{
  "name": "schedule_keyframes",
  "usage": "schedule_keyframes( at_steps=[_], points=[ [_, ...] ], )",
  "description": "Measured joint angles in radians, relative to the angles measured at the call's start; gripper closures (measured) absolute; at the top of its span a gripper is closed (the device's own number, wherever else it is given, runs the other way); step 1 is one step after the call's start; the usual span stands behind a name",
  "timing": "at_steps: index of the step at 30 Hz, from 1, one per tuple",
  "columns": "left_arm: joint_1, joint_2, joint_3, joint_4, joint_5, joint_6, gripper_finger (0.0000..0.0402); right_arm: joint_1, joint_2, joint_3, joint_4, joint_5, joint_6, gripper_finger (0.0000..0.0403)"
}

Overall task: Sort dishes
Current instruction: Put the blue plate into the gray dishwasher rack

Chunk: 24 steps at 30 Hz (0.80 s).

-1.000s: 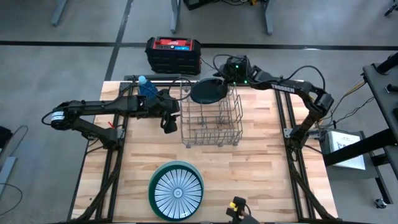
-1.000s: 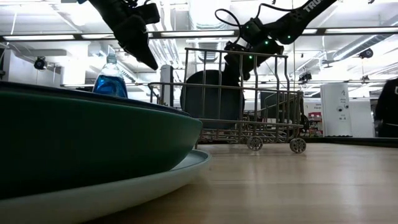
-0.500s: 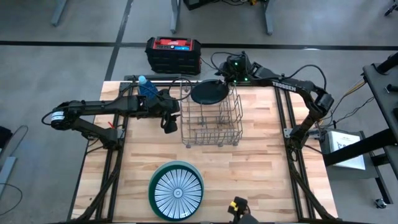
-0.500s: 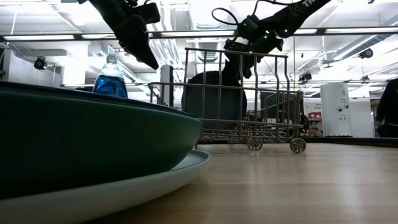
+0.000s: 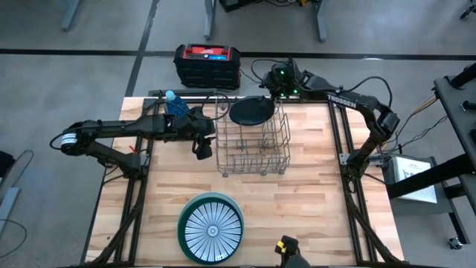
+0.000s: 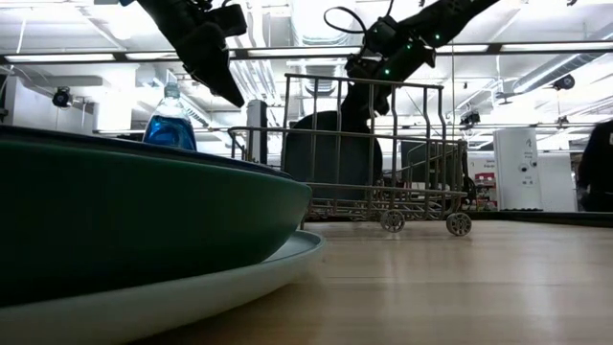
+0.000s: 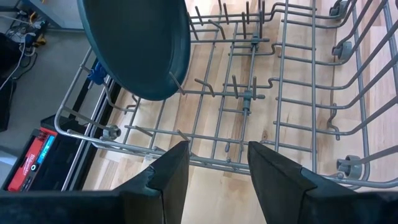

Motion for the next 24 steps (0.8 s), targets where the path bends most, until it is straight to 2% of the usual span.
schedule_keyframes(
  at_steps=[17, 24],
  points=[
    [0.000, 0.000, -0.006, 0.000, 0.000, 0.000, 0.0247, 0.000, -0.002, 0.009, -0.077, 0.001, 0.001, 0.0078],
    [0.000, 0.000, -0.006, 0.001, 0.000, 0.001, 0.0247, 0.000, -0.006, 0.009, -0.133, 0.085, 0.000, 0.0065]
  ],
)
